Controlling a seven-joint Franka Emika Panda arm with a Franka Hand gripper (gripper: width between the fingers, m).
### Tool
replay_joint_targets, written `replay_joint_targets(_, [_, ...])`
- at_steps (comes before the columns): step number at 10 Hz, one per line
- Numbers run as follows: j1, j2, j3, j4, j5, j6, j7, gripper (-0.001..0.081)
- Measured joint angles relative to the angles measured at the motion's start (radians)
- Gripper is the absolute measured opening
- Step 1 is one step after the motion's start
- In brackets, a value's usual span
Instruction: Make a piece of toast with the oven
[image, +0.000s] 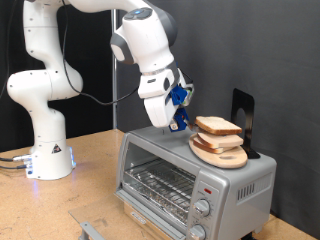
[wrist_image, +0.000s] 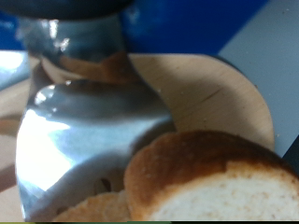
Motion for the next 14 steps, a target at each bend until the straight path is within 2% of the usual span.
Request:
replay_joint_targets(3, [-0.001,-0.014,0.0,-0.024,0.018,0.012,-0.003,0.0395])
replay_joint_targets(9, [-0.001,-0.016,-0.001,-0.026,0.021,0.011,-0.002,0.0395])
replay_joint_targets(14, [-0.001,-0.015,-0.004,-0.03,0.078,0.001,-0.001,0.0395])
